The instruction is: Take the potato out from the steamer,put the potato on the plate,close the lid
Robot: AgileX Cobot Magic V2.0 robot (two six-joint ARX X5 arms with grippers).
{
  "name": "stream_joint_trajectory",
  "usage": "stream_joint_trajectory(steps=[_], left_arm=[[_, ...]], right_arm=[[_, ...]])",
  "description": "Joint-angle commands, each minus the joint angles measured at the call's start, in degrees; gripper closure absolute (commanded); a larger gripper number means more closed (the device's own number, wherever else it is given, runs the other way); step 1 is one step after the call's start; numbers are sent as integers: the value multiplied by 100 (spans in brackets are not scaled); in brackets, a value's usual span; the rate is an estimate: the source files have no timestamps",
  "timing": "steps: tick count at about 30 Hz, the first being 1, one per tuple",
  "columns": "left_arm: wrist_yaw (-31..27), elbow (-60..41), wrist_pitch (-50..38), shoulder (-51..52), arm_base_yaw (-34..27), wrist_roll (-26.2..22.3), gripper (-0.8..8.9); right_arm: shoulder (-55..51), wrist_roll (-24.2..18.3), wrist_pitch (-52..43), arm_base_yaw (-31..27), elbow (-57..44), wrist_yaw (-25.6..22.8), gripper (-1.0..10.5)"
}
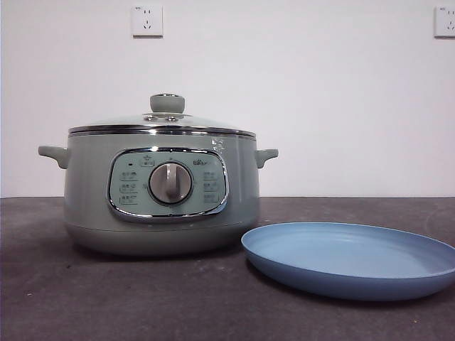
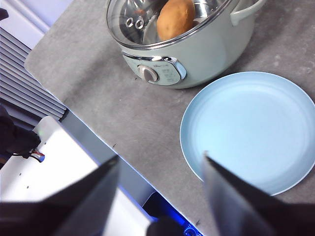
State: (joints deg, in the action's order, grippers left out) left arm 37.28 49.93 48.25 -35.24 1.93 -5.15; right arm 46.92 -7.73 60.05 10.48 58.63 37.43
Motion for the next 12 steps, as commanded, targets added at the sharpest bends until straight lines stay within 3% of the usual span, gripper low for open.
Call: stream_joint_trajectory(steps=[1, 12], left_arm=[[20, 52, -120, 9, -2, -83, 145], [-216, 911, -514, -1132, 216, -46, 146]], right_arm=[[2, 37, -22, 9, 15, 2, 317], [7, 37, -26, 9, 15, 0, 317]])
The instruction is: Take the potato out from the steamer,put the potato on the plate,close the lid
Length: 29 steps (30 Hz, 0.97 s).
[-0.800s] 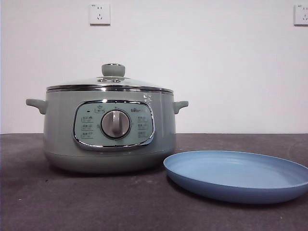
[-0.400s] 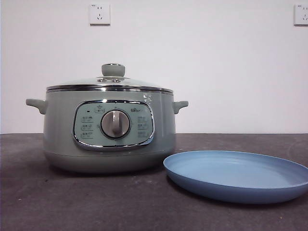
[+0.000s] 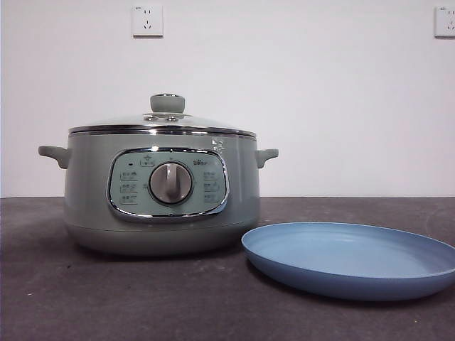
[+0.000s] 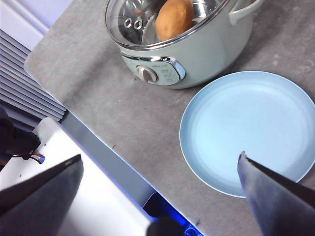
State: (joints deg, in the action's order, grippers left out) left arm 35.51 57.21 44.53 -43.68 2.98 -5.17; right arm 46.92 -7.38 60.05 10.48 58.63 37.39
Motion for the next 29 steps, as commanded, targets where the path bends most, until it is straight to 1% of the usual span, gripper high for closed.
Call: stream_joint_trajectory(steps=[1, 3, 10, 13, 19, 26, 29], left_arm=[[-116, 337, -238, -501, 214, -46, 145], [-179, 557, -428, -844, 391, -59, 145], [-898, 1526, -966, -2376, 1147, -118, 145], [-1141, 1919, -1047, -3016, 1344, -245, 146], [-1523, 2540, -1067, -4120, 1641, -299, 146], [-1917, 2645, -1248, -4885, 1825, -413, 146], [-1952, 2645, -1281, -5071, 1856, -415, 146]], right_arm=[[7, 2, -31, 11, 15, 2, 317], [7, 2, -46, 9, 15, 2, 317], [7, 4, -107, 9, 15, 0, 317], [7, 2, -127, 9, 15, 0, 317], [7, 2, -127, 9, 15, 0, 317], [7, 2, -129, 9, 15, -9, 317], [7, 2, -129, 9, 15, -24, 317]])
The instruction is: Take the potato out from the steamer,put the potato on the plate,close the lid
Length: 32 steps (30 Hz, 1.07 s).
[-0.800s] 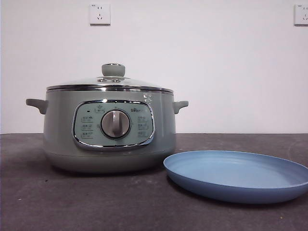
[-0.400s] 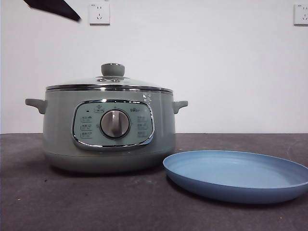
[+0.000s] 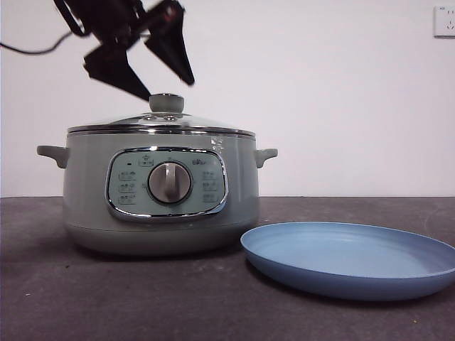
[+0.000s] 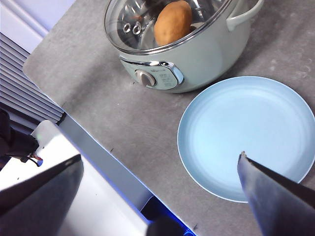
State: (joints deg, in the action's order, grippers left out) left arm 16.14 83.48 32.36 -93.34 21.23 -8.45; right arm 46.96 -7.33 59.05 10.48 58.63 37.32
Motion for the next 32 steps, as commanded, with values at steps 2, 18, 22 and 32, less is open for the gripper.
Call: stream_joint_trajectory(steps=[2, 18, 22, 32], left_arm=[[-105, 17, -85, -170, 72, -87, 152], [-409, 17, 175, -216, 212, -83, 576], [-404, 17, 199, -216, 212, -83, 691], [-402, 17, 190, -195, 205, -83, 822]], right_arm=[[2, -2, -28, 9, 15, -17, 317], [2, -7, -37, 9, 15, -24, 317], [2, -4, -66, 9, 15, -24, 317], [2, -4, -68, 9, 15, -22, 317]])
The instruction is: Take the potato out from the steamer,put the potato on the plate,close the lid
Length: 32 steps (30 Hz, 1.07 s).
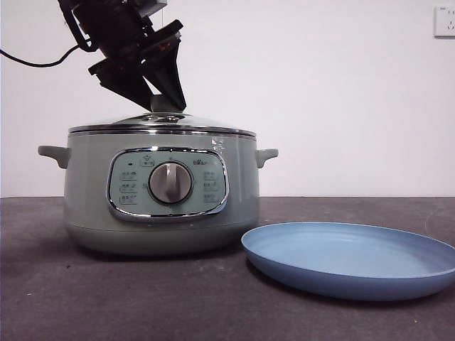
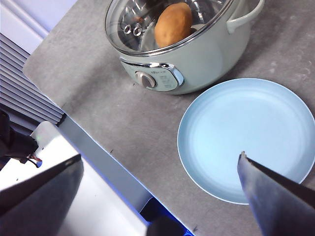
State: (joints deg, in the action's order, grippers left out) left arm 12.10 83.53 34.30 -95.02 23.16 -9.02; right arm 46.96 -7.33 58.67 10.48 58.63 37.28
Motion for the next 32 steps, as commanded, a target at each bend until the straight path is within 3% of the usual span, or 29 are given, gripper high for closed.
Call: stream_joint_trajectory(steps=[1, 6, 14, 24, 32], left_arm=[[-2, 13, -4, -9, 13, -26, 822], [0, 17, -20, 262, -37, -20, 822], [-4, 20, 39, 1097, -114, 0, 822], [-177, 20, 809, 2653, -299, 0, 822], [-490, 20, 1733, 3783, -498, -2, 822]], right_arm=[[2, -2, -31, 9, 15, -15, 318], [4, 59, -39, 9, 15, -13, 321], [181, 601, -584, 37, 15, 31, 321], [1134, 1731, -2245, 905, 234, -66, 321], [2920, 1768, -2435, 2002, 1615, -1161, 320]])
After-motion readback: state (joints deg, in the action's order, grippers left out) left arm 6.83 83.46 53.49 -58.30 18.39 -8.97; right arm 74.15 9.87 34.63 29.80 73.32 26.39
